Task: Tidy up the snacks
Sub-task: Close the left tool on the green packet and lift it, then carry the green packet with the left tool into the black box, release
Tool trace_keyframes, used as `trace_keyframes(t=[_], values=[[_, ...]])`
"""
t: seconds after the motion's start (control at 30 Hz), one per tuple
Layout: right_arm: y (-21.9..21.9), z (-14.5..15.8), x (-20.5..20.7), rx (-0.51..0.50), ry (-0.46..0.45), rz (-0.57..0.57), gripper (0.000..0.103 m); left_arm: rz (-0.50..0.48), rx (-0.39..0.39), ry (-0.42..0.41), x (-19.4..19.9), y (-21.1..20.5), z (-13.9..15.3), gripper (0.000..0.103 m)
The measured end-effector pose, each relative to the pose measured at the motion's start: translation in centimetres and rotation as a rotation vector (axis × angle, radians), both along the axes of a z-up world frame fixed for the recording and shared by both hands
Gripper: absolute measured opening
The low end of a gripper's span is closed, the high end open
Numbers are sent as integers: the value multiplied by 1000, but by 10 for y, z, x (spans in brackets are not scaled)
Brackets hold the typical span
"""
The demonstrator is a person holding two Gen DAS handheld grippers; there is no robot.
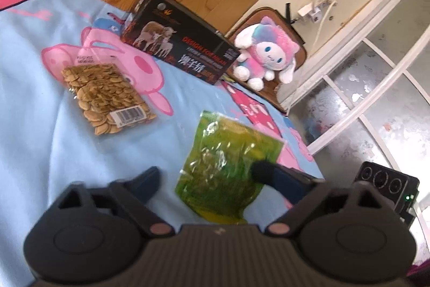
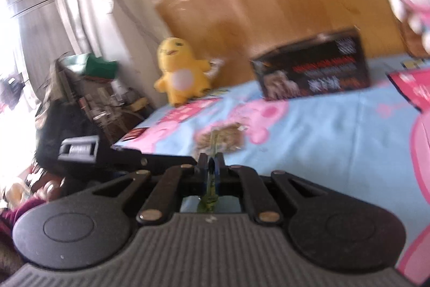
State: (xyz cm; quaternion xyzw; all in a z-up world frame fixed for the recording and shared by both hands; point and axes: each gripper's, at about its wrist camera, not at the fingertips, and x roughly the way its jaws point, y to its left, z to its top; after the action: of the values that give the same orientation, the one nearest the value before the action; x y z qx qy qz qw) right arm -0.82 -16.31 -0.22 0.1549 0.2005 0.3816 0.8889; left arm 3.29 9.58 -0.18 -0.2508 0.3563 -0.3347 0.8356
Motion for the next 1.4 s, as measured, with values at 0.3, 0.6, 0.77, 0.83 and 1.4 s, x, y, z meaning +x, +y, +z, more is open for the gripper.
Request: trace_keyframes(t=[0.3, 0.6, 0.77, 0.83, 1.4], values=[[-14, -9, 17, 100, 97, 11, 8, -51, -62, 23, 6, -2, -6, 74], [-29, -21, 30, 136, 250, -95, 11, -5, -111, 82, 10, 11, -17, 44], [-35, -16, 23, 202, 217, -23, 7, -4, -120, 89, 12, 13, -15, 51], [-43, -15, 24, 287, 238, 9, 7, -6, -123, 82, 11, 13, -13, 62], [-73, -5, 45, 538, 333, -2, 7, -116, -95, -59, 14, -18, 39, 22]])
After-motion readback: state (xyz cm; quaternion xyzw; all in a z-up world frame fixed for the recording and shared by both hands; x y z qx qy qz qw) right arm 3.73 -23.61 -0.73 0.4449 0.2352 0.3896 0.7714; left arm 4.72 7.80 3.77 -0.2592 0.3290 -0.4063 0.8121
